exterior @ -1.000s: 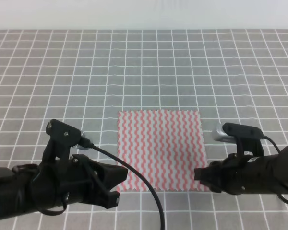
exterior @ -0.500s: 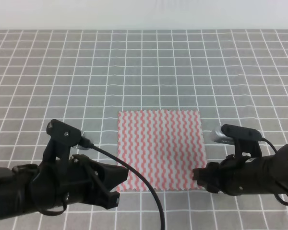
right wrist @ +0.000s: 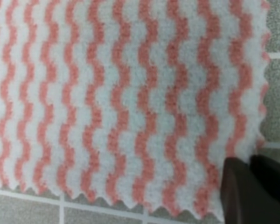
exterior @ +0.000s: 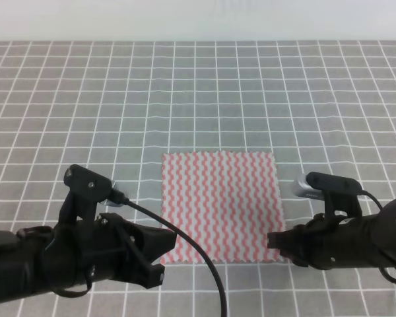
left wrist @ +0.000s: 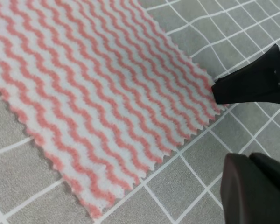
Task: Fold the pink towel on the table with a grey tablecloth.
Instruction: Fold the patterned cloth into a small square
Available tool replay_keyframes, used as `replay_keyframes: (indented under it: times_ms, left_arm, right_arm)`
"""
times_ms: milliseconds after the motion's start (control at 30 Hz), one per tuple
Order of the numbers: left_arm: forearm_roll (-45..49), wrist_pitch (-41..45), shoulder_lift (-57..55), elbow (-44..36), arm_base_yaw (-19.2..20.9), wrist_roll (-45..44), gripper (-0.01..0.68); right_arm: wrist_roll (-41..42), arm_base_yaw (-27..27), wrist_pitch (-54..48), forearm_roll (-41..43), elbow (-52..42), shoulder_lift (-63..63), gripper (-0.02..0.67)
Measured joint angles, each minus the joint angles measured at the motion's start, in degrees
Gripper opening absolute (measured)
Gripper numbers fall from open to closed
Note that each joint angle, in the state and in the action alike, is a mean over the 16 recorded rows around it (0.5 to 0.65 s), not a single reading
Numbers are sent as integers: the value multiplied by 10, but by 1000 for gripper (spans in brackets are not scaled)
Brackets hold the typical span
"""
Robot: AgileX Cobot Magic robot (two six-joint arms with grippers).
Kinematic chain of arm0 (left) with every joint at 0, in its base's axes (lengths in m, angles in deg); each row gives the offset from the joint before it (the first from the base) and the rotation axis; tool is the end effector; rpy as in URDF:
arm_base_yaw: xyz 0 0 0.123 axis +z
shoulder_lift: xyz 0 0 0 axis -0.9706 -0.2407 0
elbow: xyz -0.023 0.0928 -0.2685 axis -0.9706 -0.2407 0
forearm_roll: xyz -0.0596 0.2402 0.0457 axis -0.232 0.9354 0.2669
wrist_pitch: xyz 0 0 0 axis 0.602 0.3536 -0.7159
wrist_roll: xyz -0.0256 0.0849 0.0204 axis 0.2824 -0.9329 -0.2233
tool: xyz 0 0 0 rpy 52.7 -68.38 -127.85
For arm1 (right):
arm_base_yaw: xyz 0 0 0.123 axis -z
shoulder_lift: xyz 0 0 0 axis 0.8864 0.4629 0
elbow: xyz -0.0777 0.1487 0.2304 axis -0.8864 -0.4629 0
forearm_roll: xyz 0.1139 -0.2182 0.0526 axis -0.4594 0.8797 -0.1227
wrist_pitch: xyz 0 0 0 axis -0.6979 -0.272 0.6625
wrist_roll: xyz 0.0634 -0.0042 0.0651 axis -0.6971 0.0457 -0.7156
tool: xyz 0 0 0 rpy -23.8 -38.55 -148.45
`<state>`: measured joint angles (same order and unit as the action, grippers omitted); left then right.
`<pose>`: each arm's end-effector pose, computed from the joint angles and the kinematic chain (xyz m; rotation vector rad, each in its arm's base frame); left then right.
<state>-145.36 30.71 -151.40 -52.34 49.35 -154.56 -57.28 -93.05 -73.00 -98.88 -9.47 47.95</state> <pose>0.1868 -0.1399 0.2159 0.6216 2.1557 -0.8496 0.2399 0.1568 0.1484 -0.0191 2.6418 0.5846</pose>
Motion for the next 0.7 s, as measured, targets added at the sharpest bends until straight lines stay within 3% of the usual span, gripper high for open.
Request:
replay_keyframes:
  times_ms: [400, 700]
  left_arm:
    - [1, -1, 0, 0, 0, -11, -4]
    - [0, -5, 0, 0, 0, -116, -4]
  right_arm:
    - [1, 0, -21, 0, 25, 3, -12]
    - [1, -1, -24, 7, 62, 3, -13]
